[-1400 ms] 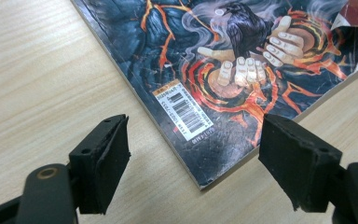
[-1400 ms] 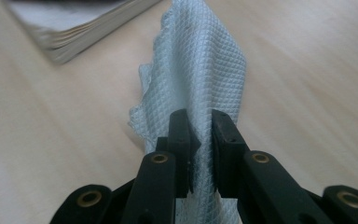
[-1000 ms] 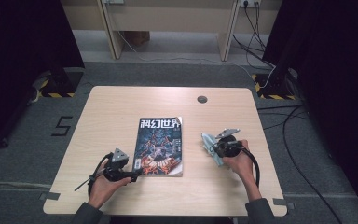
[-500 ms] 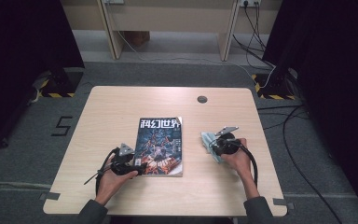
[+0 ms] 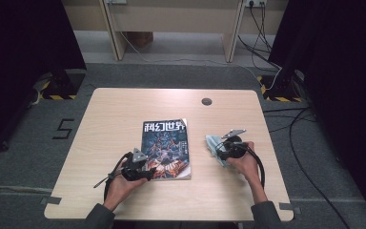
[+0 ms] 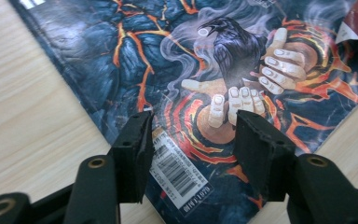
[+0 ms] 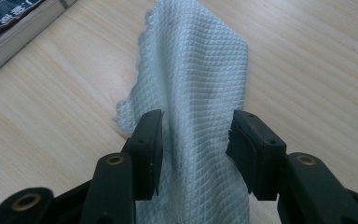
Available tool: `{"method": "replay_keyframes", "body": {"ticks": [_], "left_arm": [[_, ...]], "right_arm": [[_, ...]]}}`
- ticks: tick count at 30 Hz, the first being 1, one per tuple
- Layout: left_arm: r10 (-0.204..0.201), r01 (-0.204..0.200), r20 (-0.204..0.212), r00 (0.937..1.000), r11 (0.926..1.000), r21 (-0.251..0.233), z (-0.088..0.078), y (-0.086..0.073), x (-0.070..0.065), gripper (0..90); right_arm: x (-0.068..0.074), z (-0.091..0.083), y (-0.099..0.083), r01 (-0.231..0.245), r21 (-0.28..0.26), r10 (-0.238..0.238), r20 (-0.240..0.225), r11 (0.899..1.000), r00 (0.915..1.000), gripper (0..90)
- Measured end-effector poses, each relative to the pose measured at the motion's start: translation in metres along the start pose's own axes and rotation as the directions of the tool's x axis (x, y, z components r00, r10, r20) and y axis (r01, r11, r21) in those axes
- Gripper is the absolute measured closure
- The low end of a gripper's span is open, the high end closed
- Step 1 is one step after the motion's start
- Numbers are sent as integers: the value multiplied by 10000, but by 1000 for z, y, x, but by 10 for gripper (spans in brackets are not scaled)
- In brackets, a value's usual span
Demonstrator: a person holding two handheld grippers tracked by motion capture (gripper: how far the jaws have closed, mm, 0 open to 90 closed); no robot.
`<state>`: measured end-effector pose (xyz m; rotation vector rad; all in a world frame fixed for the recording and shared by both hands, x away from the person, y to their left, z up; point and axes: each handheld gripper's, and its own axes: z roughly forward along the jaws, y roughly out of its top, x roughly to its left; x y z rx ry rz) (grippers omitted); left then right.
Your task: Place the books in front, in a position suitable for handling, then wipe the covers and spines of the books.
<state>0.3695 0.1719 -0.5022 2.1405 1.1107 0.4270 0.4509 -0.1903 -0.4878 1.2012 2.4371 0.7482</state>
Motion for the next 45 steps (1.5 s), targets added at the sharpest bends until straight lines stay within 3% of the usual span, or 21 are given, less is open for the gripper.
{"method": "replay_keyframes", "body": {"ticks": [2,4,5,6,7,8,9,11,15,20,28,35,41,45], "left_arm": [[17,-17,-2,10000,9999,107,1,2,-1,459],[17,-14,-223,9998,9999,108,0,2,-1,382],[-27,34,-490,9988,9999,157,0,2,0,382],[21,-6,-1112,9938,9999,139,-1,1,3,308],[81,-82,-1507,9886,10000,1,-2,1,5,294],[-223,228,-1699,9852,9997,12,-4,1,11,260],[-557,597,-1329,9896,9979,260,-3,-1,15,213],[-925,948,-895,9917,9953,209,-2,-3,18,244],[-1158,1161,-149,9932,9929,245,-1,-3,21,328],[-1071,1054,482,9931,9938,359,5,2,14,378],[-641,605,788,9948,9970,479,11,10,9,375],[-25,-56,1454,9894,9985,551,17,17,12,376],[159,-226,1696,9854,9990,374,21,19,11,376],[-113,45,1646,9863,9991,418,19,17,9,369]], "right_arm": [[-1,0,0,-40,4,40,-3,10000,10000,541],[0,0,-1,-24,12,24,-11,10000,10000,540],[-1,0,-1,48,-7,-48,-12,10000,10000,539],[-1,0,-1,69,-10,-69,-33,10000,10000,538],[-1,0,-1,83,-18,-83,-33,10000,10000,537],[-1,0,-1,67,-33,-67,-30,10000,10000,535],[-1,0,-1,-8,-20,8,-33,10000,10000,535],[-1,0,-1,-19,-23,19,-40,10000,10000,531],[-1,0,-1,-45,-30,45,-44,10000,10000,518],[-1,-1,-1,-140,-4,140,-14,9999,9999,505],[-8,-2,-5,-367,44,367,104,9993,9993,501],[-13,-3,-9,-491,75,490,140,9988,9987,497],[-13,-4,-9,-455,109,453,172,9989,9988,489],[-12,-3,-9,-453,127,451,183,9989,9988,471]]}}
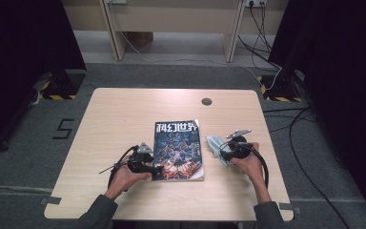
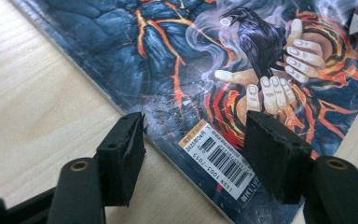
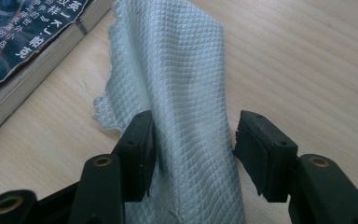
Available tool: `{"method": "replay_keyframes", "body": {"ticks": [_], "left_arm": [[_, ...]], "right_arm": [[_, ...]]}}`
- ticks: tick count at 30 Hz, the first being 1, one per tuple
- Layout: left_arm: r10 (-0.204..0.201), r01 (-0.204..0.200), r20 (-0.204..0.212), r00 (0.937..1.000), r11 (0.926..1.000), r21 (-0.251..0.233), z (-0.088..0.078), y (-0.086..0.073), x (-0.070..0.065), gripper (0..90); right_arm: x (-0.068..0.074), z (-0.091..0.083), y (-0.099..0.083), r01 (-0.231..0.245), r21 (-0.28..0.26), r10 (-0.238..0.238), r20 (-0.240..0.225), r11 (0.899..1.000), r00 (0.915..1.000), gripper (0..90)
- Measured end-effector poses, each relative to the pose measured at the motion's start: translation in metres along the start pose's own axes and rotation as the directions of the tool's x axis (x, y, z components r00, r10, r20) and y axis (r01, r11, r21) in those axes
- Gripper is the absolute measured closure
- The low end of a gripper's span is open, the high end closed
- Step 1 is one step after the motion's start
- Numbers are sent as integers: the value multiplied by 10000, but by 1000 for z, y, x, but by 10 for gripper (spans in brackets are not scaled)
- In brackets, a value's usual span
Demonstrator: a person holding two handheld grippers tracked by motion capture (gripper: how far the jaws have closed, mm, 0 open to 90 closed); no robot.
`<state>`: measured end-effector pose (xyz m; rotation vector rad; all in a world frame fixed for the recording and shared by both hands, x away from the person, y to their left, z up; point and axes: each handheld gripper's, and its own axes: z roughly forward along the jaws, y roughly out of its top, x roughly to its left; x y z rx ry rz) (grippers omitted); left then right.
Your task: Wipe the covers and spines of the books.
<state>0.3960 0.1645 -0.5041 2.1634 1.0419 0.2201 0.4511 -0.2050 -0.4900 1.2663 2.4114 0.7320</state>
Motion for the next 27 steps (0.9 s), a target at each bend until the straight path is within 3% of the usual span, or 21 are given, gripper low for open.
{"method": "replay_keyframes", "body": {"ticks": [2,6,9,15,20,27], "left_arm": [[-273,274,73,9996,9994,-227,-4,-3,-2,322],[-622,600,-375,9974,9965,-578,-14,-9,-6,262],[-692,648,-562,9960,9950,-760,-21,-17,-10,238],[-815,742,-808,9934,9932,-894,-29,-34,-13,206],[-890,785,-930,9917,9907,-1113,-32,-38,-11,195],[-991,862,-836,9916,9854,-1465,-26,-34,-14,217]], "right_arm": [[0,1,0,-7,-33,7,-34,10000,10000,455],[0,3,-1,-37,-40,37,-79,10000,10000,467],[2,2,-1,152,-110,-155,-245,9998,9996,577],[1,1,-2,207,-365,-209,-46,9991,9998,741],[4,-5,2,340,-692,-327,199,9970,9993,758],[19,-17,18,735,-1348,-733,63,9881,9973,757]]}}
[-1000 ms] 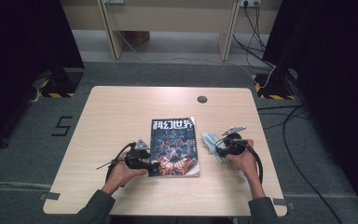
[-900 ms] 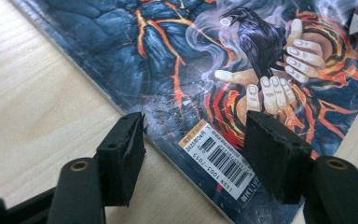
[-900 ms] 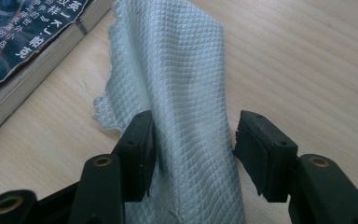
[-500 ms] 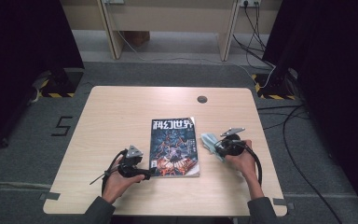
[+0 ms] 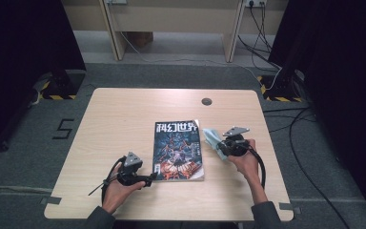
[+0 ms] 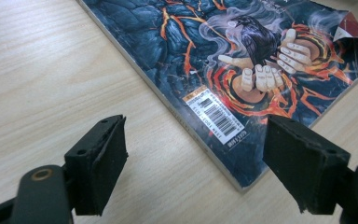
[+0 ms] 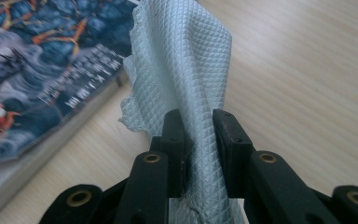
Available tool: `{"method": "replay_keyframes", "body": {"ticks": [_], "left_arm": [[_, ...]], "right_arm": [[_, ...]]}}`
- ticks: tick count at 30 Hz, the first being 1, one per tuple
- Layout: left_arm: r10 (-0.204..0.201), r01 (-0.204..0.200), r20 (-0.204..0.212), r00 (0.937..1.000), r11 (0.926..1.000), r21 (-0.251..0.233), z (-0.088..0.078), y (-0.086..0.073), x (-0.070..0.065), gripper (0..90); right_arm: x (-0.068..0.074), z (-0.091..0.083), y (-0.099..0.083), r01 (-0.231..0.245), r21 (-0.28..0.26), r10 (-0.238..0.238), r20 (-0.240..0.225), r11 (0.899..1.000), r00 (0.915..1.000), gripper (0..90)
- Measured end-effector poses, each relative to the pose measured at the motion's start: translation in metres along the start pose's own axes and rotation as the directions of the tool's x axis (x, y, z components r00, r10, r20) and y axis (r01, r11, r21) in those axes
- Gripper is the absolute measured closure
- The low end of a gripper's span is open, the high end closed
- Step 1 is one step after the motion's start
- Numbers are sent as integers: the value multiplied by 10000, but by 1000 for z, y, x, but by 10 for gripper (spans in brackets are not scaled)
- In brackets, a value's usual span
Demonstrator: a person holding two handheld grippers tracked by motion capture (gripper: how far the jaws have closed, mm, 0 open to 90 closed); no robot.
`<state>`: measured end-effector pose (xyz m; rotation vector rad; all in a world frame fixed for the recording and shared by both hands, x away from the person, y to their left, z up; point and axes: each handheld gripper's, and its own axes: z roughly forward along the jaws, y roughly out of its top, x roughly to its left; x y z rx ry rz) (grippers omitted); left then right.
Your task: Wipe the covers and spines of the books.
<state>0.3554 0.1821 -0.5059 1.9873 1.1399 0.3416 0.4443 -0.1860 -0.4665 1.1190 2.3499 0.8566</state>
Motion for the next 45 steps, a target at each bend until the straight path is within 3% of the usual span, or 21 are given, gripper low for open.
{"method": "replay_keyframes", "body": {"ticks": [6,9,16,21,28,30,32,33,35,39,41,43,45], "left_arm": [[87,-89,212,9997,9999,63,19,9,-8,278],[347,-366,345,9988,9977,569,24,9,-14,310],[511,-544,405,9979,9949,852,23,11,-17,311],[778,-834,644,9949,9925,896,21,7,-31,312],[976,-1062,899,9912,9897,961,16,-1,-51,312],[1022,-1110,961,9901,9897,908,15,-3,-54,312],[945,-1023,940,9911,9913,828,14,-5,-55,311],[978,-1059,951,9907,9908,847,14,-5,-56,311],[1014,-1098,984,9900,9904,843,13,-6,-57,311],[1050,-1137,985,9896,9896,880,12,-6,-58,311],[1047,-1132,979,9897,9899,853,12,-7,-59,311],[1060,-1145,984,9895,9898,852,11,-8,-60,310],[1049,-1132,965,9898,9899,848,11,-8,-61,310]], "right_arm": [[17,0,16,523,-310,-531,-244,9982,9983,757],[25,2,22,660,-435,-678,-420,9969,9968,757],[51,18,39,1301,-385,-1332,-920,9908,9868,757],[64,30,45,1605,-171,-1614,-1112,9869,9806,756],[65,44,36,1732,333,-1681,-1209,9843,9783,745],[64,48,32,1597,596,-1514,-1240,9854,9807,684],[62,48,30,1122,774,-1007,-1395,9907,9851,595],[61,46,31,1166,815,-1058,-1256,9898,9864,582],[60,42,32,1309,700,-1234,-1020,9889,9871,543],[66,38,37,1339,130,-1309,-1359,9909,9820,552],[71,38,39,1691,98,-1659,-1452,9855,9754,621],[78,41,38,2277,327,-2207,-1458,9732,9644,693],[80,47,36,2888,770,-2819,-893,9543,9553,736]]}}
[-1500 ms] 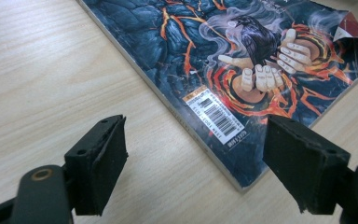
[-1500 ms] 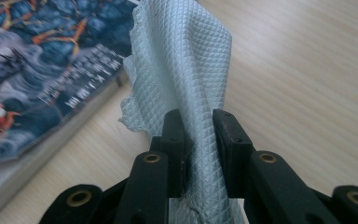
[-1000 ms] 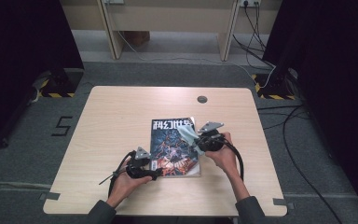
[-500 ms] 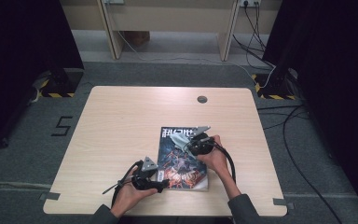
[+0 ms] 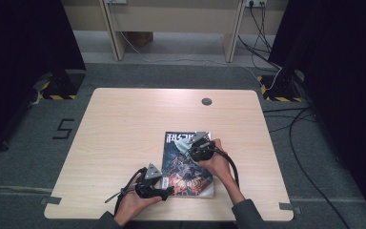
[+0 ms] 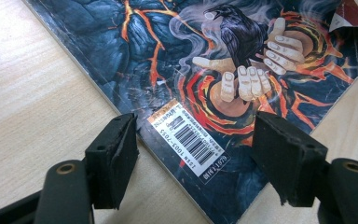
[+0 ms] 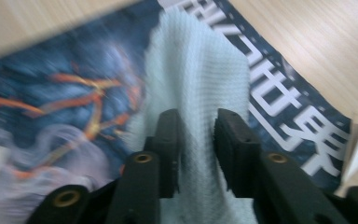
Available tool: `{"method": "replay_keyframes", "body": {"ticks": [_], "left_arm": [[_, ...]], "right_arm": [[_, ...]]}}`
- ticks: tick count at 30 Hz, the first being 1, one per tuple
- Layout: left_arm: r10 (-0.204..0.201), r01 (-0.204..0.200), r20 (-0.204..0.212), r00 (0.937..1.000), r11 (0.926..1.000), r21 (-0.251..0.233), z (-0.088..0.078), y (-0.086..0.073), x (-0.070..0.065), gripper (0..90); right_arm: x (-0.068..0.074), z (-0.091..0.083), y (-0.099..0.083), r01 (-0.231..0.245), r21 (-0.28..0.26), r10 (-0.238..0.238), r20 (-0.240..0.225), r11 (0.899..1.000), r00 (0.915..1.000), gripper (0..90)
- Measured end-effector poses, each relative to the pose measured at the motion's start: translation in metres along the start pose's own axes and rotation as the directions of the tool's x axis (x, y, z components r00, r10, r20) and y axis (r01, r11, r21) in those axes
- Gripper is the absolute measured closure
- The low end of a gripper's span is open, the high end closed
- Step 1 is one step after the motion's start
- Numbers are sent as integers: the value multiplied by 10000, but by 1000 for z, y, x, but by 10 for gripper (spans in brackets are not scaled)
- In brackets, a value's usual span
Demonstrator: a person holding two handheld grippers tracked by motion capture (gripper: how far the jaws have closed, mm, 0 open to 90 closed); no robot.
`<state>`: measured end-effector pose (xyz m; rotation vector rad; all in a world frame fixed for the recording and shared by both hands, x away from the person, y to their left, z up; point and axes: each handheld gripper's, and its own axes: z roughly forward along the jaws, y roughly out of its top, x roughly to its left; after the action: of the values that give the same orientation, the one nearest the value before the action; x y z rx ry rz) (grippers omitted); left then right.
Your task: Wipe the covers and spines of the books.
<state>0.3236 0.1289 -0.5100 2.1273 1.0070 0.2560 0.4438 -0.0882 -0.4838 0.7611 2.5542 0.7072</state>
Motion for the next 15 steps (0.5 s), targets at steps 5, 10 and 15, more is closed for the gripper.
{"method": "replay_keyframes", "body": {"ticks": [5,10,15], "left_arm": [[39,-39,27,10000,10000,7,0,0,0,311],[6,-6,51,10000,10000,-11,1,0,-1,310],[3,-3,48,10000,10000,-25,1,0,-2,308]], "right_arm": [[-13,4,-5,-369,-125,375,513,9992,9980,765],[-34,6,-13,-987,-225,1006,1114,9949,9887,765],[-47,8,-18,-1414,-391,1461,1697,9892,9746,754]]}}
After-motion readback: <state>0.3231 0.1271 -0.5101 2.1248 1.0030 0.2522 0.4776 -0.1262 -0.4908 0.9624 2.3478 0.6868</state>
